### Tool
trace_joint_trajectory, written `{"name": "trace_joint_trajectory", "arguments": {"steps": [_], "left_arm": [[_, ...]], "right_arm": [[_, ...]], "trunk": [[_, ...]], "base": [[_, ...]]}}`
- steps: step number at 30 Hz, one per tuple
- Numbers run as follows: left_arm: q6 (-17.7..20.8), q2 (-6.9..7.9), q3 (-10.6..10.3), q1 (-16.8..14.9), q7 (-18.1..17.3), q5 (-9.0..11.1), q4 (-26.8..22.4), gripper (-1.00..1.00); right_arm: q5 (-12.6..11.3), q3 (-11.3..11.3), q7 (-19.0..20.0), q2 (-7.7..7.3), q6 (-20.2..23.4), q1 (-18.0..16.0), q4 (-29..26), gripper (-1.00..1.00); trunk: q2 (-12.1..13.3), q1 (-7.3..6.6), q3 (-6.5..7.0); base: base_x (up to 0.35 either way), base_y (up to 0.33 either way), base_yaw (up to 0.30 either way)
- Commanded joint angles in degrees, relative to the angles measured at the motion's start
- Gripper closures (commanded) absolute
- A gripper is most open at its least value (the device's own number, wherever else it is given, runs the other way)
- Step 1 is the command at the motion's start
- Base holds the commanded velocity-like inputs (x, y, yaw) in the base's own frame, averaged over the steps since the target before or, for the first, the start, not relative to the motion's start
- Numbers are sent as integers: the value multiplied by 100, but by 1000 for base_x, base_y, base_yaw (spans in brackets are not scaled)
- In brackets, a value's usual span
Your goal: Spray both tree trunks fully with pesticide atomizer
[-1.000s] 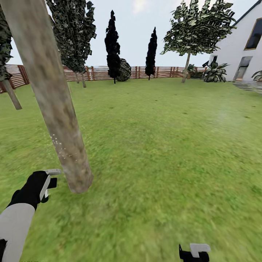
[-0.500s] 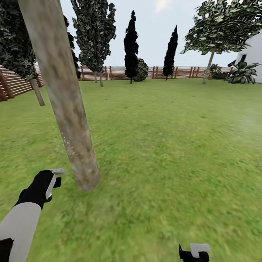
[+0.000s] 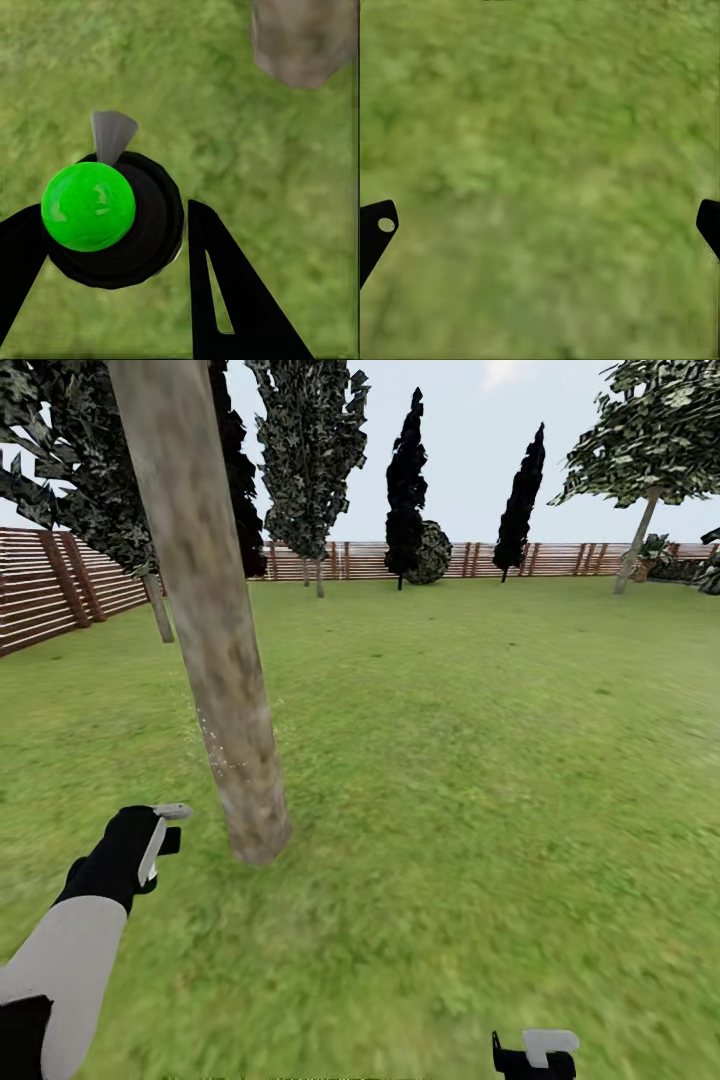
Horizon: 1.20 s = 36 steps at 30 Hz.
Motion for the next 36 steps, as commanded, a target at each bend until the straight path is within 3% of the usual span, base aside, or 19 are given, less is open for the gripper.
{"name": "trace_joint_trajectory", "arguments": {"steps": [1,4,13,27,36], "left_arm": [[128,-20,-50,-9,-26,-74,-123,100],[360,-165,-269,-26,-26,-74,-444,100],[404,-290,-290,-262,-27,-63,-449,100],[404,-302,-293,-337,-27,-65,-468,100],[718,-251,-291,-821,-27,-65,-693,100]], "right_arm": [[-46,46,-18,-2,-9,-1,-3,-100],[-38,50,-12,-10,-9,-1,-1,-100],[-44,42,-18,-19,-9,-1,-1,-100],[-47,46,-18,-11,-9,-1,-9,-100],[-47,46,-16,-11,-9,-1,-10,-100]], "trunk": [[-2,-1,-6],[-2,-1,-6],[-2,-1,-6],[-2,-1,-6],[-2,-1,-6]], "base": [[-10,-273,191],[161,-236,33],[243,-183,1],[250,-72,7],[3,0,248]]}}
